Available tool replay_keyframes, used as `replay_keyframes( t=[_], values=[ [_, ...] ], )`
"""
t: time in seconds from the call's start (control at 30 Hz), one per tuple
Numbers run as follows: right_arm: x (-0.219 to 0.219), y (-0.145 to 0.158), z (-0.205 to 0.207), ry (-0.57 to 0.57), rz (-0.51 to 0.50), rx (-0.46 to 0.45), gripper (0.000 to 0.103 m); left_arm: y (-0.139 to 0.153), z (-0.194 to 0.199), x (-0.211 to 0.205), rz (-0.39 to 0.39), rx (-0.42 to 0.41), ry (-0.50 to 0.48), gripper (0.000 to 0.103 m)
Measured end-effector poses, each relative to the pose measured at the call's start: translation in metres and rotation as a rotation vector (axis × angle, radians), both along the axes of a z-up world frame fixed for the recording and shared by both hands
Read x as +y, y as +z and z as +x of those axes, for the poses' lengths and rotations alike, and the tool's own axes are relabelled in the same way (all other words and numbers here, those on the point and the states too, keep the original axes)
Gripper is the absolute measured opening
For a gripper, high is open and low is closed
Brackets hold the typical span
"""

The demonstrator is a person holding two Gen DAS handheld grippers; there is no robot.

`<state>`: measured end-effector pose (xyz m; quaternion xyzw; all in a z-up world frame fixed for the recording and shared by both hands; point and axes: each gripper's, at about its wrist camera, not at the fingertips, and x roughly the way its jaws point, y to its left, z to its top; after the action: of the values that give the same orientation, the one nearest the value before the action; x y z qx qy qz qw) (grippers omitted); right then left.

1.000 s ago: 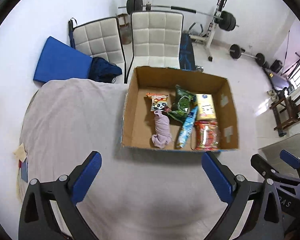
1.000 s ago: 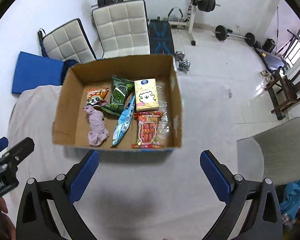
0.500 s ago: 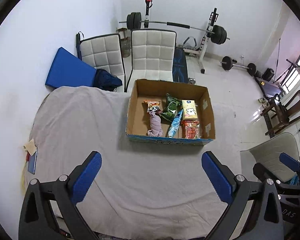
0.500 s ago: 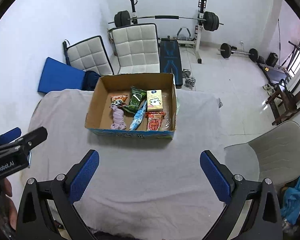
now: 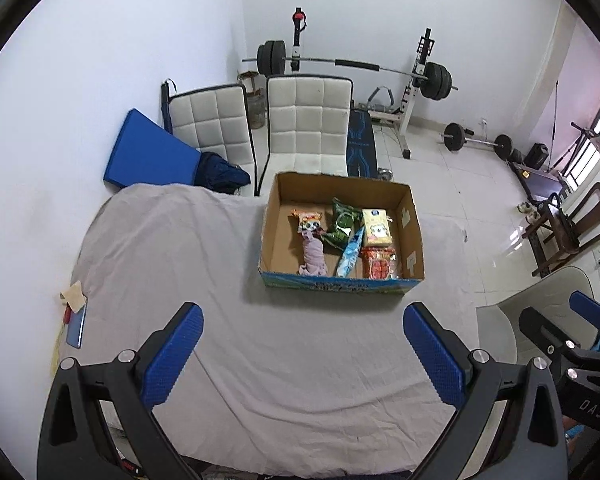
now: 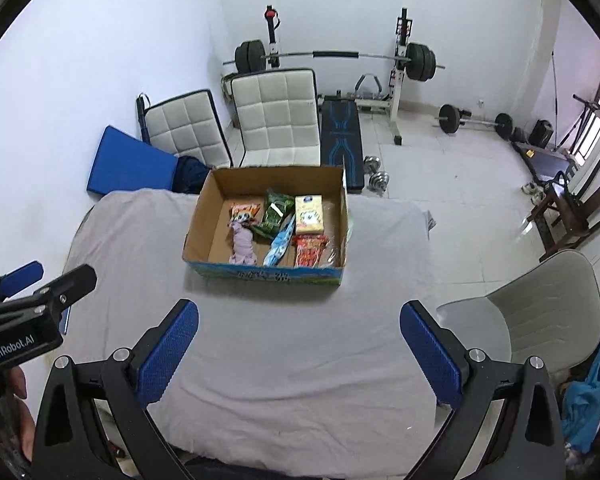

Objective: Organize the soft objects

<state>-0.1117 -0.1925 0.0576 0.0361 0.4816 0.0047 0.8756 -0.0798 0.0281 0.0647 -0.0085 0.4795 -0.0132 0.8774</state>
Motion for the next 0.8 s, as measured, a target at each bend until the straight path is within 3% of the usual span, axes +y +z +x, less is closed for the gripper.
replay_keyframes(
  t=[0.8],
  values=[
    [0.004, 0.030, 0.008, 0.002, -0.029, -0.087, 0.103, 0.011, 0.004, 0.011, 0.012, -0.065, 0.033, 0.103]
  ],
)
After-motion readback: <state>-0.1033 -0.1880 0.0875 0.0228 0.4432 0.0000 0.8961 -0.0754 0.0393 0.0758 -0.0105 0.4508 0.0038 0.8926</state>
